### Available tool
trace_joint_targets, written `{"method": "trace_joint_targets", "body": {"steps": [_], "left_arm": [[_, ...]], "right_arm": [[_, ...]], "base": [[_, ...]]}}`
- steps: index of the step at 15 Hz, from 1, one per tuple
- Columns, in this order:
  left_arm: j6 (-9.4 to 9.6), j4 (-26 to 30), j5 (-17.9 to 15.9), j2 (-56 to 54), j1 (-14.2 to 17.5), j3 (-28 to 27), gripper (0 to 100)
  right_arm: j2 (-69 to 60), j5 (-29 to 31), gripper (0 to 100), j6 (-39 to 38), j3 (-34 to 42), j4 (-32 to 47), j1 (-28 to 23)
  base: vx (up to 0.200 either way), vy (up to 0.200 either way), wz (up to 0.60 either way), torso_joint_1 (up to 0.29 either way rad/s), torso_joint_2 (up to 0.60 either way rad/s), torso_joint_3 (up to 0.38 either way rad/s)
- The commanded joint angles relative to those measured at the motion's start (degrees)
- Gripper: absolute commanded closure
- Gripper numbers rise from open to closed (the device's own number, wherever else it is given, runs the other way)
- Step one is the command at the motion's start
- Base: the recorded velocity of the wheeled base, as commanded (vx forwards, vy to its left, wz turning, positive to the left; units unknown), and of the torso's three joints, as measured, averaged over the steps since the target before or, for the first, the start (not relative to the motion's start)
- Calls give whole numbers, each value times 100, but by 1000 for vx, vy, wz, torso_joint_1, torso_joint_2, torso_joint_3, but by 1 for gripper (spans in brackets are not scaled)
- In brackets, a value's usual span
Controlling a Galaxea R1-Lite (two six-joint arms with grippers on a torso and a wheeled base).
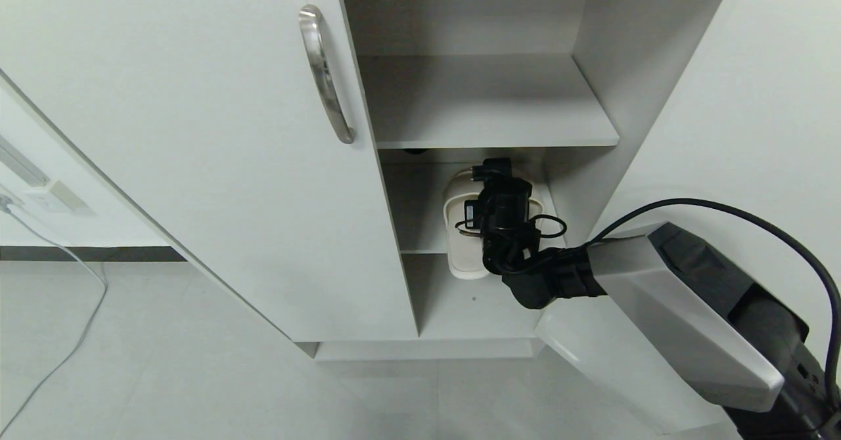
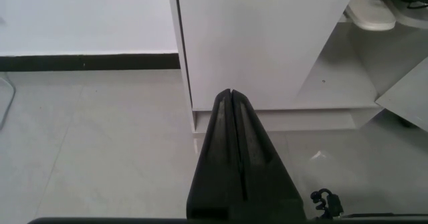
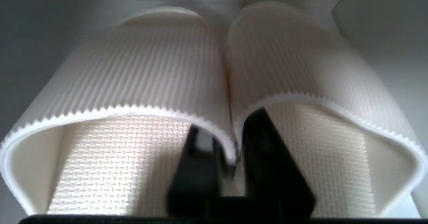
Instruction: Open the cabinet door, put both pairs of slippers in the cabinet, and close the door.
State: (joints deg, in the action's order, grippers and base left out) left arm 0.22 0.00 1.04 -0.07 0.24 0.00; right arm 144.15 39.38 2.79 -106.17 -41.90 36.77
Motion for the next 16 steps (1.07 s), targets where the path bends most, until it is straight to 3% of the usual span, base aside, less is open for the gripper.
{"method": "trace_joint_targets", "body": {"steps": [1, 5, 11, 13, 16], "left_arm": [[4, 0, 2, 7, 2, 0, 100], [4, 0, 2, 7, 2, 0, 100], [4, 0, 2, 7, 2, 0, 100], [4, 0, -7, 7, 2, 0, 100], [4, 0, -7, 7, 2, 0, 100]], "right_arm": [[16, 9, 0, 2, 26, 6, 6], [-265, 61, 0, -24, 580, -108, 50], [-1214, 70, 0, -33, 2425, -1048, 463], [-1671, 185, 0, -33, 3419, -1602, 700], [-1873, 343, 0, -77, 4245, -2376, 894]], "base": [[0, 0, 0, 0, 0, 0], [0, 0, 0, 0, 0, 0], [0, 0, 0, 0, 0, 0], [0, 0, 0, 0, 0, 0], [0, 0, 0, 0, 0, 0]]}}
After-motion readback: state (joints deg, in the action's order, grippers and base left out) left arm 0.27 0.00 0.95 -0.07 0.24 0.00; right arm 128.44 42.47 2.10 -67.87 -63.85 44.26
